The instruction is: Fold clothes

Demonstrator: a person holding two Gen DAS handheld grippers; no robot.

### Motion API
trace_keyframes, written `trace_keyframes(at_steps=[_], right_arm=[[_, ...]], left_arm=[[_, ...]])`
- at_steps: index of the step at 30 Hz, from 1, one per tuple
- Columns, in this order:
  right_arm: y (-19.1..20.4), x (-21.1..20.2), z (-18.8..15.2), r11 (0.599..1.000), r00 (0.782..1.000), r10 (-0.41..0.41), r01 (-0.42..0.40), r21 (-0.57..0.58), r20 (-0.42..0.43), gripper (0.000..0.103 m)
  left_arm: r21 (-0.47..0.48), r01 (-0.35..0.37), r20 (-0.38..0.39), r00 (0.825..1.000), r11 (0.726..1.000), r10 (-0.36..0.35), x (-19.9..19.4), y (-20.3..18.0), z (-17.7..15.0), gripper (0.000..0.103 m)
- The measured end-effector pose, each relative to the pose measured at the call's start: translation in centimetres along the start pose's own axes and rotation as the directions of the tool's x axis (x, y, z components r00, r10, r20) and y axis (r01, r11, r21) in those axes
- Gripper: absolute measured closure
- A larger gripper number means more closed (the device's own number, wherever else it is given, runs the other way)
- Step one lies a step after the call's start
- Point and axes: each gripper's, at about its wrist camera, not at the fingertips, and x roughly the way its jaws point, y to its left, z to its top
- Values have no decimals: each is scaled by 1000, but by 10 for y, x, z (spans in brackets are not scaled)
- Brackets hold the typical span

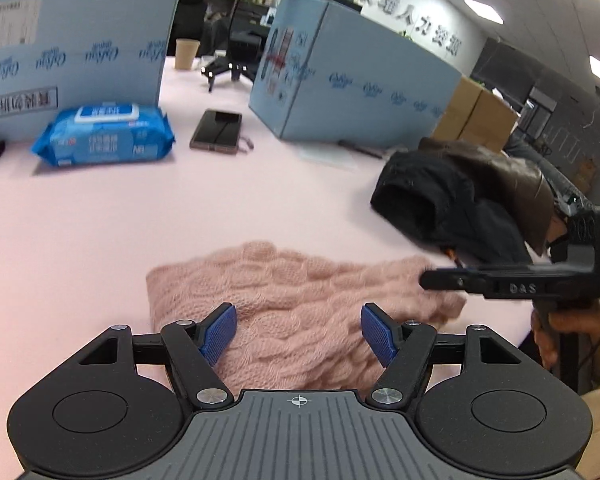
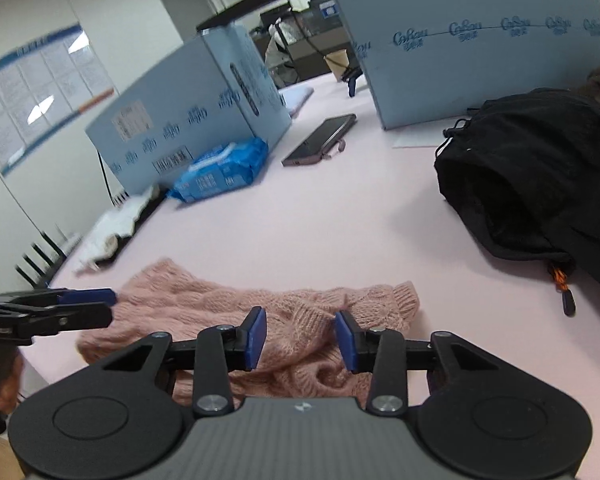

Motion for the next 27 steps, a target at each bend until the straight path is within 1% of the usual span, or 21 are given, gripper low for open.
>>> trace_keyframes(at_steps=[1, 3, 5, 7, 9, 11, 12, 14, 16, 17, 18, 19, 20, 22, 23, 24, 25, 26, 27], right_arm=[[4, 1, 1, 1000, 1000, -8, 9, -25, 8, 91], [7, -3, 4, 999, 999, 14, -13, -36, 31, 92], [6, -9, 5, 1000, 999, 24, -24, -21, 42, 94], [4, -25, 3, 1000, 996, -3, 3, 6, 90, 94], [-1, -39, -3, 998, 993, -16, 9, 61, 118, 94], [-9, -43, -18, 991, 994, -50, 37, 126, 97, 94], [-12, -41, -24, 989, 994, -66, 54, 139, 83, 94], [-17, -29, -37, 985, 993, -100, 91, 144, 60, 94], [-22, -15, -46, 983, 992, -110, 100, 151, 60, 93], [-24, -8, -48, 982, 993, -107, 97, 161, 54, 89], [-24, -2, -49, 980, 993, -112, 102, 170, 48, 89], [-22, -2, -49, 978, 990, -133, 123, 170, 50, 80], [-20, -7, -46, 973, 985, -169, 160, 164, 42, 62], [-20, -20, -43, 961, 973, -228, 218, 170, 38, 43], [-21, -29, -42, 951, 964, -262, 251, 179, 42, 47], [-21, -43, -38, 948, 959, -276, 260, 181, 64, 51], [-20, -51, -35, 953, 959, -269, 251, 172, 88, 65], [-17, -56, -32, 961, 963, -248, 231, 154, 107, 74], [-8, -56, -26, 975, 972, -204, 191, 111, 120, 76]], left_arm=[[4, 7, -16, 1000, 1000, -7, 4, 1, -2, 33], [15, 26, -33, 999, 1000, -26, 9, 1, -4, 33], [29, 45, -43, 998, 999, -44, 8, 3, -7, 33], [46, 64, -53, 997, 997, -61, 7, 5, -8, 33], [53, 82, -66, 995, 995, -78, 8, 9, -9, 33], [55, 97, -81, 992, 994, -92, 11, 12, -10, 33], [54, 107, -92, 991, 993, -102, 14, 13, -10, 33], [59, 124, -112, 987, 991, -117, 19, 14, -11, 32], [75, 138, -133, 983, 988, -127, 23, 14, -10, 30], [82, 156, -145, 979, 984, -143, 21, 14, -8, 30], [86, 177, -145, 976, 980, -164, 16, 15, -5, 30], [90, 198, -143, 972, 976, -184, 12, 16, -3, 30], [84, 213, -128, 971, 974, -201, 4, 18, 1, 30], [49, 239, -69, 969, 970, -235, -12, 24, 11, 30], [41, 243, -52, 969, 969, -240, -15, 25, 13, 30], [28, 243, -20, 970, 970, -243, -18, 27, 18, 29], [21, 240, -7, 971, 970, -240, -16, 26, 21, 29], [16, 237, 5, 971, 971, -237, -13, 26, 24, 29], [13, 226, 4, 974, 974, -226, -5, 25, 26, 29]])
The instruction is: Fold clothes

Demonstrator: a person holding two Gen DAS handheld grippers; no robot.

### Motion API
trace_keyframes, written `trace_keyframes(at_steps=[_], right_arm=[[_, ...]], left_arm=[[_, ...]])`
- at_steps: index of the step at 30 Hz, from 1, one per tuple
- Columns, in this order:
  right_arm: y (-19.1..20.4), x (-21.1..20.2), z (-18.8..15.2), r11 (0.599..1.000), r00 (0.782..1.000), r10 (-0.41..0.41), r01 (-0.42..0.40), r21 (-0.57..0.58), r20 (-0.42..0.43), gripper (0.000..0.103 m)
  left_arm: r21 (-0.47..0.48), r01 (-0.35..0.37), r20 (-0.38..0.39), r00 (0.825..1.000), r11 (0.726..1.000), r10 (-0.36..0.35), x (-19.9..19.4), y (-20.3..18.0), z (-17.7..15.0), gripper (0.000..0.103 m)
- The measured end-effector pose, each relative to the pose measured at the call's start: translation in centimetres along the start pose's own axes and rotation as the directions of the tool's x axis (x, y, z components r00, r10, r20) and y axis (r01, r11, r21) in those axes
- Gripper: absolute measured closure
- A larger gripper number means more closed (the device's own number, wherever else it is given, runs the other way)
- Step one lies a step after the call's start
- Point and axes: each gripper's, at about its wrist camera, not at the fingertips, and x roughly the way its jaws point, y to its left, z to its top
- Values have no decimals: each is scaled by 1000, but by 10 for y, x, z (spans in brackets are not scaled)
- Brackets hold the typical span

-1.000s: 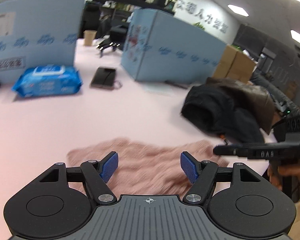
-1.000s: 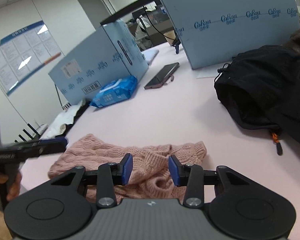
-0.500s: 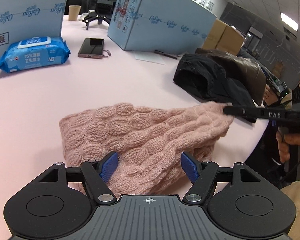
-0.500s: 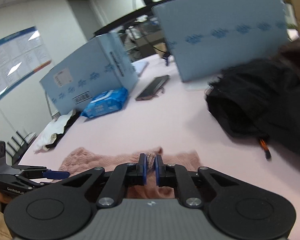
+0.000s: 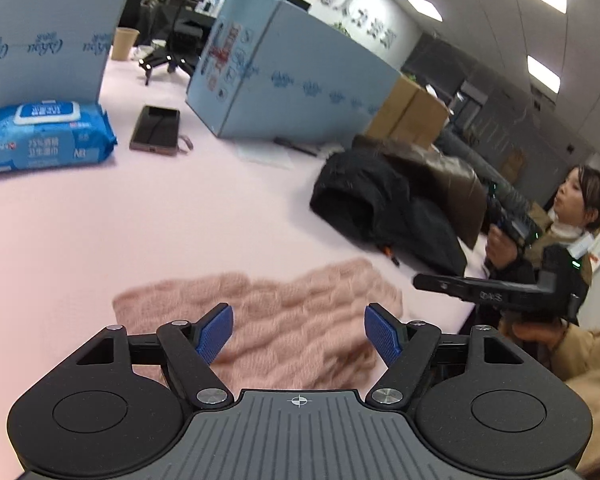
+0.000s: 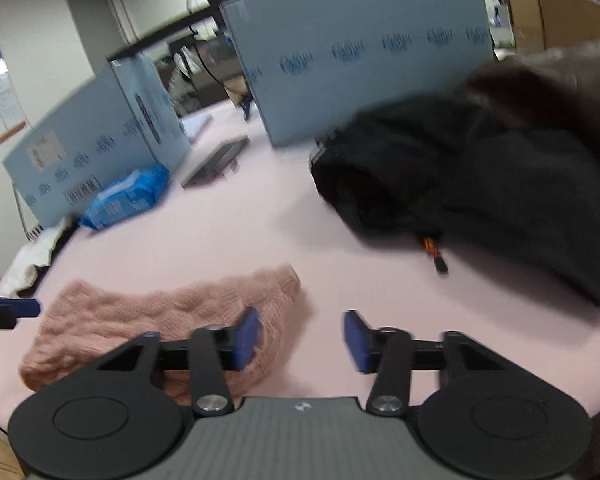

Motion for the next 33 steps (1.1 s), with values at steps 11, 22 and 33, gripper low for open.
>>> trace_keyframes(at_steps=[11, 22, 33], right_arm=[[45, 71, -32, 966, 977, 178, -196, -170, -117, 81], [24, 45, -3, 964, 962, 259, -251, 88, -90, 53], [-29, 55, 34, 976, 972, -161, 183, -117, 172, 19]], left_arm=[[200, -177, -86, 976, 964, 198, 65, -3, -34, 25], [42, -107, 19, 994, 993, 106, 21, 8, -7, 22], [-246, -616, 174, 731, 748, 659, -36, 103, 12, 11]])
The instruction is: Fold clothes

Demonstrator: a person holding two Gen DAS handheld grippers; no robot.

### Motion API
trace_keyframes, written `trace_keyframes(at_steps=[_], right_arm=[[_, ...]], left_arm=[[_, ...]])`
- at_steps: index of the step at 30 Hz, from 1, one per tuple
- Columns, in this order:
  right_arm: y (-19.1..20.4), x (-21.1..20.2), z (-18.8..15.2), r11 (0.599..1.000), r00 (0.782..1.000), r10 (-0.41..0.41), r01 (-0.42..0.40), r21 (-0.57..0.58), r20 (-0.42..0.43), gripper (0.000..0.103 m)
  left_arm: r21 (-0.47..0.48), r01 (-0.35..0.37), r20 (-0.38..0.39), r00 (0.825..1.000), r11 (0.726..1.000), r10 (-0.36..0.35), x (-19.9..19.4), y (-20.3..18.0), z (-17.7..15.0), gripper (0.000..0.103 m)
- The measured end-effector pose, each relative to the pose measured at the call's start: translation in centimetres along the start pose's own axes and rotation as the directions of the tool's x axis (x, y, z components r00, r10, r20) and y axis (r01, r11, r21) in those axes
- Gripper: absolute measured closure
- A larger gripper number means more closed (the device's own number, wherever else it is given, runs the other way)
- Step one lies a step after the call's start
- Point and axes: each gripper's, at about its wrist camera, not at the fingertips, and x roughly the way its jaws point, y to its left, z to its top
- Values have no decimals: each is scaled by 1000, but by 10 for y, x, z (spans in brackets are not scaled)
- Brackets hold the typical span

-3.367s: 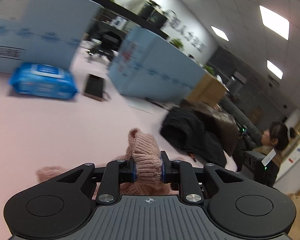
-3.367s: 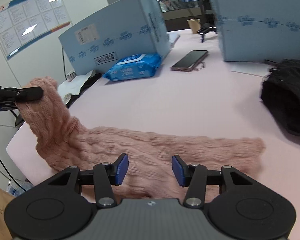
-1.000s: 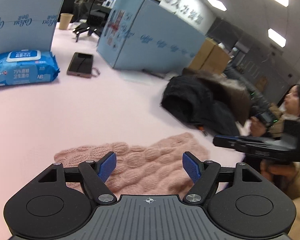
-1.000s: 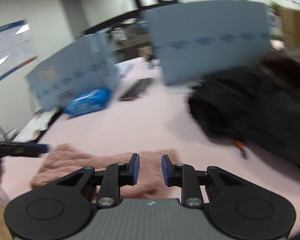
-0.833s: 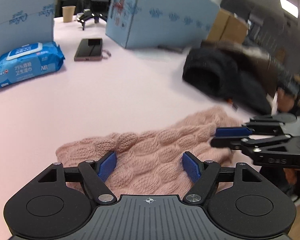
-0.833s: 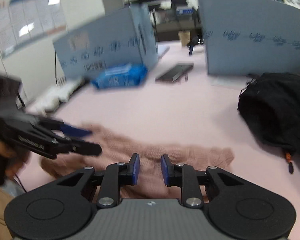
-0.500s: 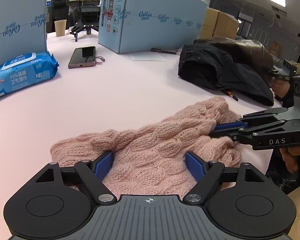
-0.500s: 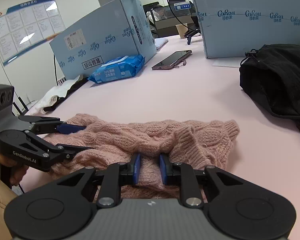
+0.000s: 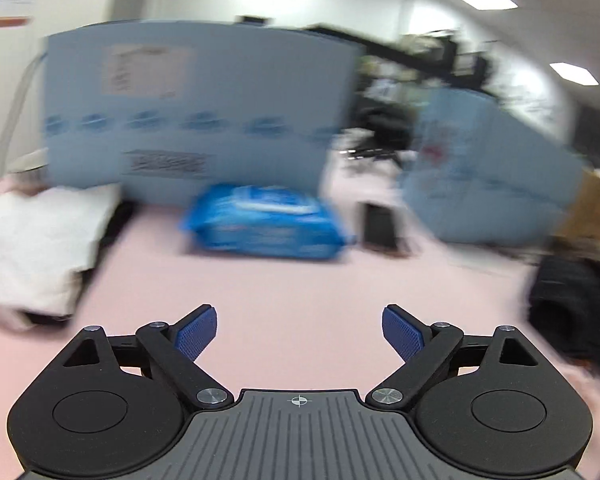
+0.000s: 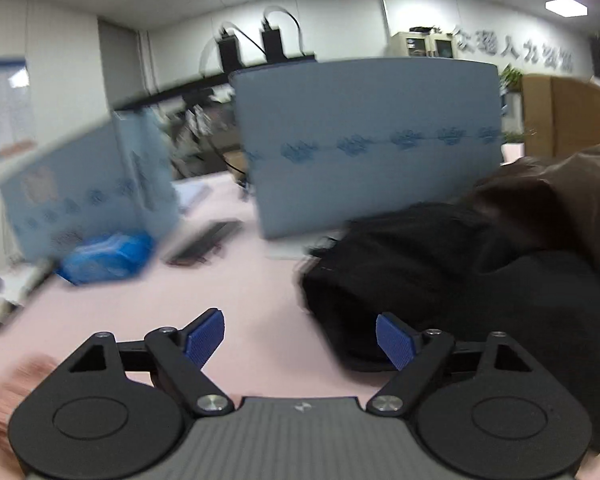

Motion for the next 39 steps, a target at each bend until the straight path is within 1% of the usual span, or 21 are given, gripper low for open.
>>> trace_keyframes(at_steps=[2, 3, 5, 7, 8, 11, 12, 14, 15, 16, 17, 18, 19, 20, 21, 23, 24, 25, 28, 31, 39], right_arm=[[-1, 14, -2, 999, 999, 30, -30, -18, -28, 21], [1, 20, -2, 998, 998, 57, -57, -23, -37, 21], [8, 28, 1, 991, 991, 132, -133, -35, -27, 21], [14, 39, 9, 976, 978, 209, -210, -52, -27, 21], [16, 43, 11, 972, 973, 227, -229, -53, -31, 20], [16, 71, 20, 957, 954, 289, -291, -11, -82, 20], [14, 86, 23, 953, 947, 301, -303, -4, -117, 20], [13, 100, 24, 953, 943, 299, -304, -13, -148, 20], [12, 108, 23, 959, 949, 273, -281, -34, -157, 20], [11, 117, 22, 966, 957, 240, -252, -58, -164, 20], [9, 121, 19, 972, 965, 206, -221, -77, -164, 26], [5, 125, 16, 975, 971, 185, -200, -93, -151, 27], [0, 130, 13, 977, 977, 168, -182, -107, -133, 25], [-4, 132, 11, 977, 976, 175, -189, -99, -132, 19], [-5, 134, 11, 973, 970, 201, -214, -91, -137, 15], [-9, 136, 11, 961, 957, 251, -265, -80, -147, 0], [-10, 137, 11, 955, 950, 273, -287, -76, -153, 0], [-7, 137, 10, 955, 951, 267, -283, -90, -158, 0], [10, 137, 7, 955, 966, 187, -221, -195, -178, 0], [24, 130, 2, 943, 979, 125, -168, -286, -162, 0], [21, 131, 4, 947, 975, 139, -183, -265, -174, 0]], left_arm=[[-17, -61, -14, 998, 998, 61, 10, 11, -4, 11], [-21, -104, -32, 994, 994, 103, 18, 18, -8, 11], [-23, -141, -54, 989, 990, 140, 27, 25, -13, 11], [-3, -161, -71, 985, 987, 160, 36, 28, -18, 11], [13, -170, -83, 982, 985, 171, 42, 29, -19, 11], [40, -191, -108, 975, 981, 194, 58, 29, -23, 11], [39, -196, -109, 974, 980, 200, 61, 28, -24, 11], [41, -210, -108, 971, 977, 213, 67, 29, -24, 11], [47, -224, -112, 967, 973, 228, 71, 29, -25, 11], [42, -235, -106, 966, 971, 238, 76, 30, -27, 6], [37, -239, -99, 965, 970, 242, 77, 31, -27, 2], [22, -252, -96, 963, 967, 253, 80, 34, -28, 0], [20, -256, -85, 963, 967, 256, 81, 35, -29, 0], [20, -258, -73, 963, 966, 259, 82, 36, -30, 0], [20, -260, -61, 964, 965, 261, 83, 36, -31, 0], [25, -260, -53, 964, 965, 261, 87, 37, -30, 0], [22, -260, -52, 964, 965, 261, 88, 38, -30, 0], [20, -259, -52, 964, 966, 260, 89, 38, -29, 0], [17, -257, -50, 965, 966, 257, 89, 39, -29, 0], [17, -256, -49, 965, 967, 256, 89, 39, -29, 0], [13, -251, -49, 967, 968, 251, 89, 39, -28, 0]])
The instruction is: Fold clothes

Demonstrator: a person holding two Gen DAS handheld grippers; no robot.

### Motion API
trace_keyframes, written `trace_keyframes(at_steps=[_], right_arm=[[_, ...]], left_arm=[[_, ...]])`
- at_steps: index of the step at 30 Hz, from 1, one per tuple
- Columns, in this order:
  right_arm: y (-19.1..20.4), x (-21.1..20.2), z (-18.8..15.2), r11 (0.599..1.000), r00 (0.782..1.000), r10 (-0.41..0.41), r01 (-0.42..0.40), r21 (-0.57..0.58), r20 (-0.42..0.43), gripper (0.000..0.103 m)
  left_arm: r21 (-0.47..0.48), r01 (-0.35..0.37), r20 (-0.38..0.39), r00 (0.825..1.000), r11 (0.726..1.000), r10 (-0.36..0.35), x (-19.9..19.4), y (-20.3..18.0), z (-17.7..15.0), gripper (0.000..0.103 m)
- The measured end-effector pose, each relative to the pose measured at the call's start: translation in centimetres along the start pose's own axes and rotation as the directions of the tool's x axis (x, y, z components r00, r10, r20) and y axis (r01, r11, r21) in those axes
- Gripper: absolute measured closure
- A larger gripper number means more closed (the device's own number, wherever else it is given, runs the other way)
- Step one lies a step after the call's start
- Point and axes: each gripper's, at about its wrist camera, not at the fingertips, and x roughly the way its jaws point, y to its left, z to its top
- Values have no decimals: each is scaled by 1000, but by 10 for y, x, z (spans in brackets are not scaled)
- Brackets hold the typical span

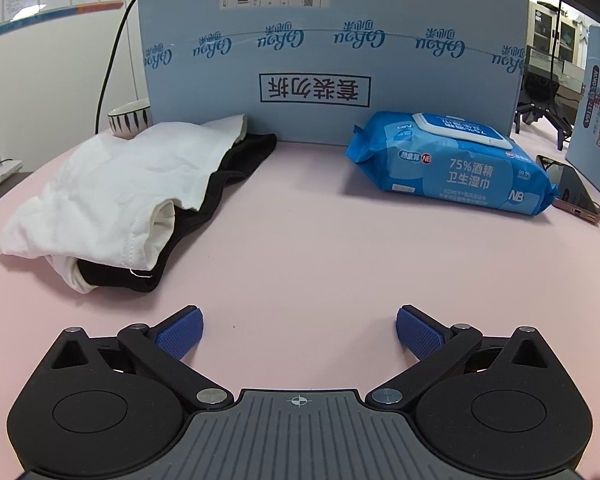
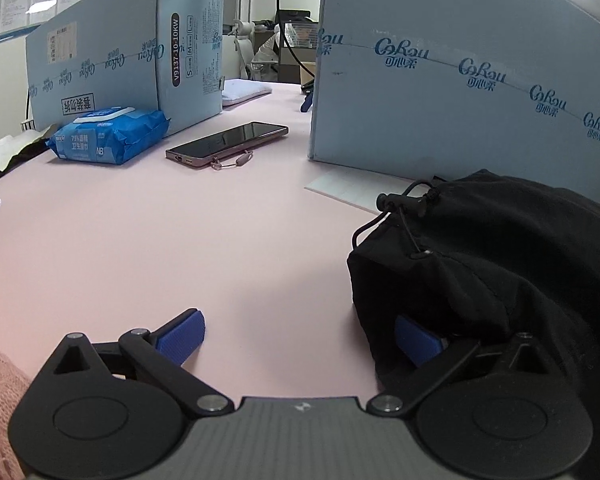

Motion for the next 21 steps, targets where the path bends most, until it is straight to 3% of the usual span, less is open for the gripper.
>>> trace_keyframes(at_steps=[21], right_arm=[[-1, 1, 1, 1000, 1000, 1, -1, 1, 1, 0]], left_arm=[[-10, 11, 0, 1000, 1000, -11, 0, 2, 0, 0]])
